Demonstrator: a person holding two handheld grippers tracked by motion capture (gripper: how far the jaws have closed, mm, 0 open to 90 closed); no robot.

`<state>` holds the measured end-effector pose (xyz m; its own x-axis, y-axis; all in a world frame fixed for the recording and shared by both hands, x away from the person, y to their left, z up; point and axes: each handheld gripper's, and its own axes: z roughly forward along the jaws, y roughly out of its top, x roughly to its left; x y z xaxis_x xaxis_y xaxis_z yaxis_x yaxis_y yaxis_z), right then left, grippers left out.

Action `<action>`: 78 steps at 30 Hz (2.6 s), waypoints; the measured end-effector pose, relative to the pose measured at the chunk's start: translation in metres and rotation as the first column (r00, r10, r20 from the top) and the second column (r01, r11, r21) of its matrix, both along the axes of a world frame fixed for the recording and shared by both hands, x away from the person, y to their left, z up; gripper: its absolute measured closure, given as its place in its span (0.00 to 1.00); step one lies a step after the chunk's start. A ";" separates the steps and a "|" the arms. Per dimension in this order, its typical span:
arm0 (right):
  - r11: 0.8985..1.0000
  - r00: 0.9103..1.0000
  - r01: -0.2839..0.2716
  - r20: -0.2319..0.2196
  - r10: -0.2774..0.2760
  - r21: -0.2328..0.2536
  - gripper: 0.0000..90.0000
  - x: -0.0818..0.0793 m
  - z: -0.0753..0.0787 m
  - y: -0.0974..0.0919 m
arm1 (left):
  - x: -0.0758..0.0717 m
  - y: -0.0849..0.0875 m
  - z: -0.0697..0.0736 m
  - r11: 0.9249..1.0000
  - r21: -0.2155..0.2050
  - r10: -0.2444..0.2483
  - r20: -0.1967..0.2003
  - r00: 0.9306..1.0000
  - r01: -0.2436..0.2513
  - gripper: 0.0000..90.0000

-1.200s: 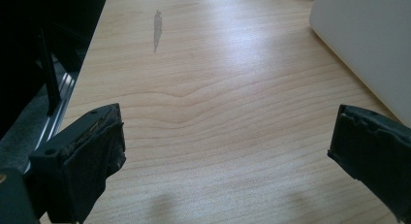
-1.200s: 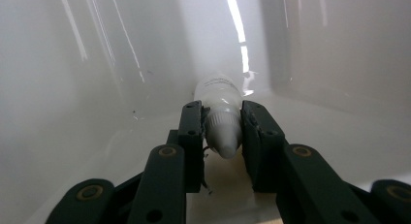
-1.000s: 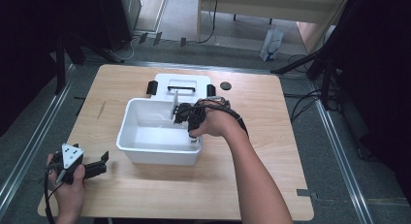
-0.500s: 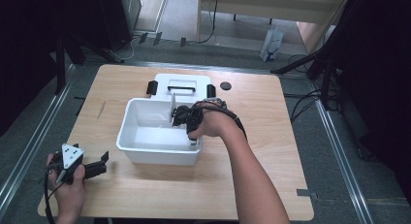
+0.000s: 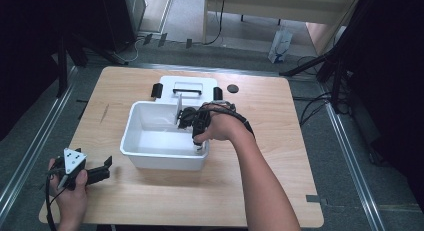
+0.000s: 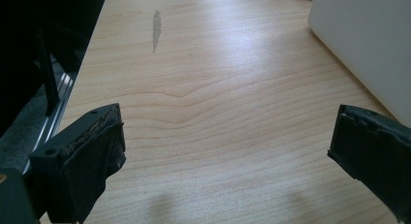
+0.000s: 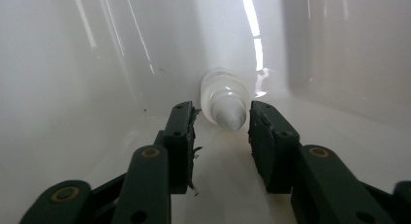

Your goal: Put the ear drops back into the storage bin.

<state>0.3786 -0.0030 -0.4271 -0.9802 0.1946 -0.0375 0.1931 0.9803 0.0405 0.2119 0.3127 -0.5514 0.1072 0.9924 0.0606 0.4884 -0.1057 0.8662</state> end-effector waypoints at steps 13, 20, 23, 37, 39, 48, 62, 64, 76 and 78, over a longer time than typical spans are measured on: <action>0.990 0.999 0.038 0.031 -0.043 0.133 0.70 -0.004 0.041 -0.015 | 0.000 0.000 0.000 1.000 0.011 -0.004 -0.003 1.000 0.004 0.00; 0.985 0.997 0.064 0.043 -0.071 0.163 0.65 -0.006 0.054 -0.032 | 0.000 -0.001 0.000 1.000 0.012 -0.004 -0.002 1.000 0.004 0.00; 0.982 0.995 0.074 0.053 -0.084 0.172 0.63 -0.006 0.056 -0.040 | 0.000 -0.001 0.000 1.000 0.013 -0.002 0.000 1.000 0.002 0.00; 0.973 0.985 0.154 0.045 -0.164 0.169 0.58 -0.005 0.047 -0.080 | 0.000 -0.002 0.000 1.000 0.018 -0.003 -0.001 1.000 0.003 0.00; 0.971 0.983 0.169 0.043 -0.179 0.170 0.57 -0.005 0.043 -0.088 | 0.000 -0.002 0.000 1.000 0.017 -0.003 0.000 1.000 0.003 0.00; 0.951 0.962 0.256 0.047 -0.267 0.175 0.48 -0.008 0.025 -0.122 | 0.000 -0.002 0.000 1.000 0.021 -0.004 -0.003 1.000 0.004 0.00; 0.882 0.900 0.402 0.071 -0.430 0.245 0.28 -0.020 -0.009 -0.173 | 0.000 -0.002 0.000 1.000 0.021 -0.004 -0.002 1.000 0.004 0.00; 0.858 0.879 0.436 0.077 -0.471 0.272 0.19 -0.024 -0.020 -0.185 | 0.000 -0.002 0.000 1.000 0.022 -0.004 -0.003 1.000 0.004 0.00; 0.760 0.792 0.480 0.156 -0.591 0.439 0.07 -0.055 -0.056 -0.225 | 0.000 -0.002 0.000 1.000 0.030 -0.003 0.000 1.000 0.003 0.00; 0.732 0.773 0.491 0.153 -0.616 0.472 0.07 -0.060 -0.060 -0.231 | 0.000 -0.002 0.000 1.000 0.030 -0.004 0.002 1.000 0.004 0.00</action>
<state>0.3186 -0.2339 -0.4873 -0.6466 0.7574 -0.0904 0.6141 0.5872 0.5272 0.2116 0.3103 -0.5517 0.1108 0.9897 0.0902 0.4862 -0.1331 0.8637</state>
